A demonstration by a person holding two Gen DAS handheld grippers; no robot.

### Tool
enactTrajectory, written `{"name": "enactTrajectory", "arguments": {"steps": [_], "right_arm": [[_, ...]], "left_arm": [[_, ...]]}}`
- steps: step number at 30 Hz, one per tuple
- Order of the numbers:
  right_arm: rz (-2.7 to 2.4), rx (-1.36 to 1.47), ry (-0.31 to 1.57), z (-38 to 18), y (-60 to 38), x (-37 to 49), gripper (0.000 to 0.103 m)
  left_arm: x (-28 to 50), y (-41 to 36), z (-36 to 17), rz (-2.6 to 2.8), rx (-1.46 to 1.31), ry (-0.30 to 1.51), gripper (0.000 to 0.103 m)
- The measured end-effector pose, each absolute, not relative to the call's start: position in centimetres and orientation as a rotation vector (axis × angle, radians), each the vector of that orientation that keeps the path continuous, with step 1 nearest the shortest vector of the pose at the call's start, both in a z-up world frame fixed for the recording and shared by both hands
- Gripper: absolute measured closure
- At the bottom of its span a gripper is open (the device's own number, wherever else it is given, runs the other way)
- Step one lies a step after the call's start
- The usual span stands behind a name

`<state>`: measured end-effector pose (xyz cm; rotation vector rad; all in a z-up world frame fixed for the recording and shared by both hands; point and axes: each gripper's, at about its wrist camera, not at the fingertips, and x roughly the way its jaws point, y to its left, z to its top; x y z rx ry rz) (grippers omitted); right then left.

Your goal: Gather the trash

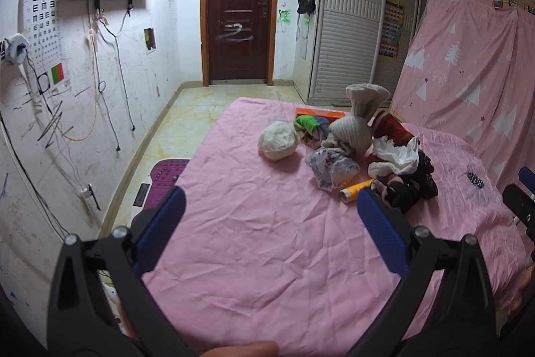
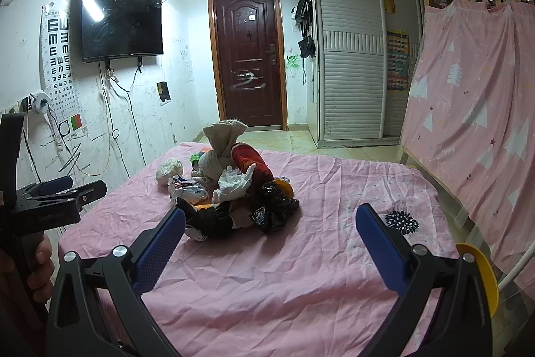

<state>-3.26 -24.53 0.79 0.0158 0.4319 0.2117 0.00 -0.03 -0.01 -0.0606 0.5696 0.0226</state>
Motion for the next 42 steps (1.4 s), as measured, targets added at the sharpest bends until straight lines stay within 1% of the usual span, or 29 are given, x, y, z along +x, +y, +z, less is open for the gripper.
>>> {"name": "enactTrajectory", "arguments": {"steps": [35, 42], "right_arm": [[0.219, 0.013, 0.443, 0.1, -24.3, -2.9, 0.008], [0.228, 0.011, 0.461, -0.5, -24.3, -1.6, 0.008]], "left_arm": [[0.0, 0.0, -0.1, 0.026, -0.058, 0.575, 0.005], [0.9, 0.2, -1.2, 0.025, -0.056, 0.602, 0.005]]}}
